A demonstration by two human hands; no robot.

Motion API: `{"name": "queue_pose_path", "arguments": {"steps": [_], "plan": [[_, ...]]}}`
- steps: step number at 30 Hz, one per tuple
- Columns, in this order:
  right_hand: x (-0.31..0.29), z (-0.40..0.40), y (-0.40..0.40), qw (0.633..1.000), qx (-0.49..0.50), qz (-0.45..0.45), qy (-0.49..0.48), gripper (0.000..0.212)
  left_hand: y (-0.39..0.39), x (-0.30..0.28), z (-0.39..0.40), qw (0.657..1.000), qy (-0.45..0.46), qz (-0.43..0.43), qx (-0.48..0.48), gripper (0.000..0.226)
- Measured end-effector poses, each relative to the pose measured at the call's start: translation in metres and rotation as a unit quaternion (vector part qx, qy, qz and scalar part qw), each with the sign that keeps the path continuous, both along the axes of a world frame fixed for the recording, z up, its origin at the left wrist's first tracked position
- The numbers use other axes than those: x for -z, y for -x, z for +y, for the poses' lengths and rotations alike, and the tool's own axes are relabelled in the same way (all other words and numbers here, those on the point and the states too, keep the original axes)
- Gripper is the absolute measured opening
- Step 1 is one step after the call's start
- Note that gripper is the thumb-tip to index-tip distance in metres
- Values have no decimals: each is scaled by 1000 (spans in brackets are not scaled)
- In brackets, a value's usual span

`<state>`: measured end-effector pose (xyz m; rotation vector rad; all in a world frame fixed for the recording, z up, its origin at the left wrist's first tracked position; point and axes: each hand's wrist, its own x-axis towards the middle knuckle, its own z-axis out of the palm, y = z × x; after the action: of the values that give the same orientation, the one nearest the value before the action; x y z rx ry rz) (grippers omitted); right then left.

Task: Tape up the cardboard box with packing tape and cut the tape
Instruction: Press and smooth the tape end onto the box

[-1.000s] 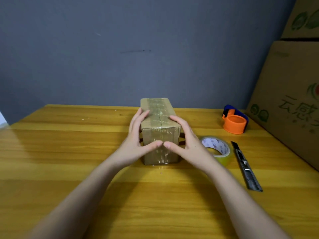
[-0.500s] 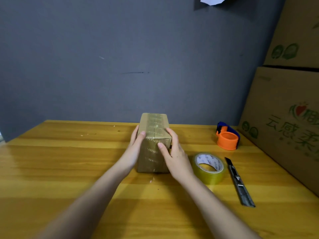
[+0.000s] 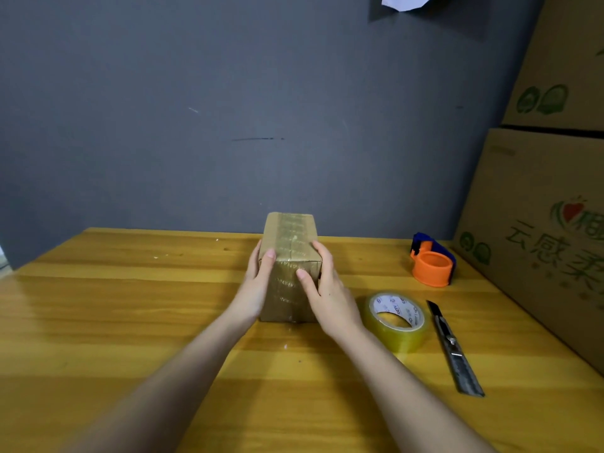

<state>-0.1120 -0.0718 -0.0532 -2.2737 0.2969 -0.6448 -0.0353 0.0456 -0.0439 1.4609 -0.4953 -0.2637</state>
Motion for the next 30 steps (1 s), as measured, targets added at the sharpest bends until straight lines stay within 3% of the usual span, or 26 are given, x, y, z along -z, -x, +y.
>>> {"name": "queue_pose_path", "arguments": {"steps": [9, 16, 19, 21, 23, 26, 28, 30], "plan": [[-6, -1, -1, 998, -23, 2, -50, 56, 8, -7, 3, 998, -8, 59, 13, 55], [-12, -1, -1, 999, 7, 49, -22, 75, 11, -16, 7, 997, -9, 73, 34, 58], [-14, -4, 3, 998, 16, 51, -16, 77, 5, -15, 4, 998, -25, 40, -41, 65], [-13, -9, 8, 999, 12, 36, -34, 75, 8, -15, 4, 985, -62, -87, -139, 60], [-13, -18, 17, 999, 4, 1, -40, 62, 20, -18, 7, 924, -115, -302, -207, 53], [-14, -41, 35, 997, 23, -68, 30, 21, 39, -21, 1, 744, -149, -626, -181, 39], [-17, -60, 46, 992, 58, -100, 41, 17, 55, -18, -15, 645, -191, -736, -74, 26], [-17, -78, 53, 988, 93, -127, 4, 21, 72, -7, -37, 603, -270, -751, 6, 25]]}}
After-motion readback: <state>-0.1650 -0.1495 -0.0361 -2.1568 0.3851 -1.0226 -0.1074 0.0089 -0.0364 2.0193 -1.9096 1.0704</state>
